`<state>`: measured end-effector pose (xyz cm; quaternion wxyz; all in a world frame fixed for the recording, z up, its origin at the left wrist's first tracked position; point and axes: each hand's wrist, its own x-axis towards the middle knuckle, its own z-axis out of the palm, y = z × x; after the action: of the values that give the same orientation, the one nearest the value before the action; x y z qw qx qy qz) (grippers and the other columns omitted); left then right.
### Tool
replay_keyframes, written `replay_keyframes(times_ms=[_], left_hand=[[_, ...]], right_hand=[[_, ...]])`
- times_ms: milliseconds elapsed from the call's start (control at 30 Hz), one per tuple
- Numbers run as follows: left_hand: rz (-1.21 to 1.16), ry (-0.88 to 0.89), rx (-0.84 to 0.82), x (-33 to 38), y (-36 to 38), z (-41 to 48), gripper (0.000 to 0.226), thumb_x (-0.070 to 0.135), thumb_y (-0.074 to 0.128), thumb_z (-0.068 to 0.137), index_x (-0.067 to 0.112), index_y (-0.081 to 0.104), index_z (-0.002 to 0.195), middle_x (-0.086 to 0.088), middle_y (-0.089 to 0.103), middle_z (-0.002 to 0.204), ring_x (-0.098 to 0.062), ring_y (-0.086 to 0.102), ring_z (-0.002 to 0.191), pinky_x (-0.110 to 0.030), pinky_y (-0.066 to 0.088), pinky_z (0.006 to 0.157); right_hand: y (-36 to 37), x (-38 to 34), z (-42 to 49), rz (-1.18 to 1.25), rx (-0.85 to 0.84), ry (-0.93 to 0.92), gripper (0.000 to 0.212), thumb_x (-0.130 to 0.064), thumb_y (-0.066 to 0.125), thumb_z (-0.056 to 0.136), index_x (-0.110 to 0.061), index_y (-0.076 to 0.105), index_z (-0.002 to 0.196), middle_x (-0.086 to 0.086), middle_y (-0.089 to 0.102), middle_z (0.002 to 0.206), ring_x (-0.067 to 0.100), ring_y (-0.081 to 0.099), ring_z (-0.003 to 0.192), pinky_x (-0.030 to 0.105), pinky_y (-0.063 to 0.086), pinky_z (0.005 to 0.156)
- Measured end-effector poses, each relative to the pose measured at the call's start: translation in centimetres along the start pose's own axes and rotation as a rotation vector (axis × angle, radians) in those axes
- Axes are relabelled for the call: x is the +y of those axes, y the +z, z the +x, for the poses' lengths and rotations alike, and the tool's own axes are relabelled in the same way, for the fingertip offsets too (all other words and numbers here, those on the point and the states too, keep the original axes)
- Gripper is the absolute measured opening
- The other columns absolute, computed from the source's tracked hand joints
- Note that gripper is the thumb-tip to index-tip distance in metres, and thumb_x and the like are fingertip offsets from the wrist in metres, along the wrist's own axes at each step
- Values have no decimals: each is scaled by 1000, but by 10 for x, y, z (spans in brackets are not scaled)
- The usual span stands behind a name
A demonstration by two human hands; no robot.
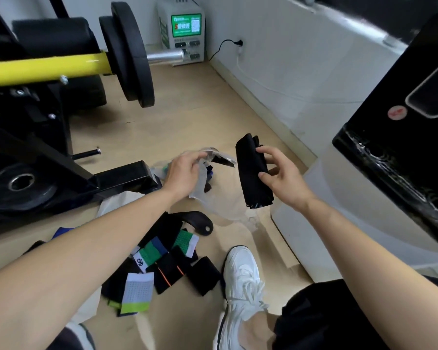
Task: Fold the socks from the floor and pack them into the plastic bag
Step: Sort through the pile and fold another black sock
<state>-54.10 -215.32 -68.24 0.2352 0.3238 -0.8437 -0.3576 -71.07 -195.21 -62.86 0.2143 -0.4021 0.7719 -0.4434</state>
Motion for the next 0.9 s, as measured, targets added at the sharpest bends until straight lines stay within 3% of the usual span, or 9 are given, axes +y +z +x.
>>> replay_keyframes(times_ms=[100, 200, 267, 367, 433, 600, 733, 900], left_hand=[[48, 36, -53, 0, -11, 2, 56, 0, 48, 99, 25, 47, 149, 3, 52, 141, -21, 59, 107, -37, 46, 99], [185, 83, -132, -4, -22, 1, 68, 3, 49, 99, 29, 26, 158, 10, 37, 152, -18, 61, 92, -38, 51, 85], [216, 119, -183, -6, -27, 0, 73, 3, 50, 99, 31, 19, 159, 12, 30, 155, -15, 61, 89, -34, 52, 74], [193, 149, -214, -4, -35, -2, 77, 1, 52, 99, 32, 16, 160, 13, 26, 157, -5, 60, 85, -23, 45, 67], [158, 153, -215, -1, -42, -5, 79, 0, 53, 98, 32, 16, 160, 15, 24, 157, 1, 59, 87, -18, 40, 68], [116, 142, -131, -10, -69, -11, 76, -5, 52, 97, 31, 26, 158, 12, 31, 153, -5, 60, 88, -25, 49, 84], [130, 148, -91, -26, -84, -16, 70, -6, 54, 96, 27, 37, 155, 10, 42, 142, 5, 54, 86, -7, 43, 77], [227, 150, -173, -35, -88, -25, 87, 10, 69, 89, 35, 23, 159, 12, 43, 132, -6, 56, 84, -31, 55, 73]], right_hand=[[4, -15, -3, -101, -70, -63, 47, 0, 56, 92, -33, 56, 124, -3, 58, 118, 7, 59, 72, 13, 49, 61], [18, -24, -6, -244, -188, -118, 43, -2, 56, 90, -30, 61, 122, -7, 60, 122, 13, 63, 83, 14, 49, 71], [36, -24, -6, -314, -256, -118, 43, -6, 57, 90, -35, 61, 122, -8, 60, 126, 14, 63, 85, 26, 50, 80], [68, -22, -6, -372, -296, -89, 44, -7, 56, 91, -32, 60, 127, -4, 62, 125, 11, 57, 88, 23, 41, 82], [88, -19, -4, -398, -309, -57, 46, -8, 55, 92, -29, 58, 132, 2, 62, 126, 18, 58, 99, 25, 41, 87], [88, -10, 11, -508, -139, 63, 50, -6, 50, 92, -20, 52, 140, 15, 58, 124, 36, 52, 119, 35, 41, 97], [82, -14, 18, -480, 1, 94, 49, -3, 50, 90, -17, 55, 137, 16, 59, 124, 34, 53, 117, 34, 41, 96], [103, -24, 19, -227, 41, 181, 49, -6, 55, 91, -15, 54, 139, 10, 62, 130, 31, 57, 119, 40, 46, 104]])
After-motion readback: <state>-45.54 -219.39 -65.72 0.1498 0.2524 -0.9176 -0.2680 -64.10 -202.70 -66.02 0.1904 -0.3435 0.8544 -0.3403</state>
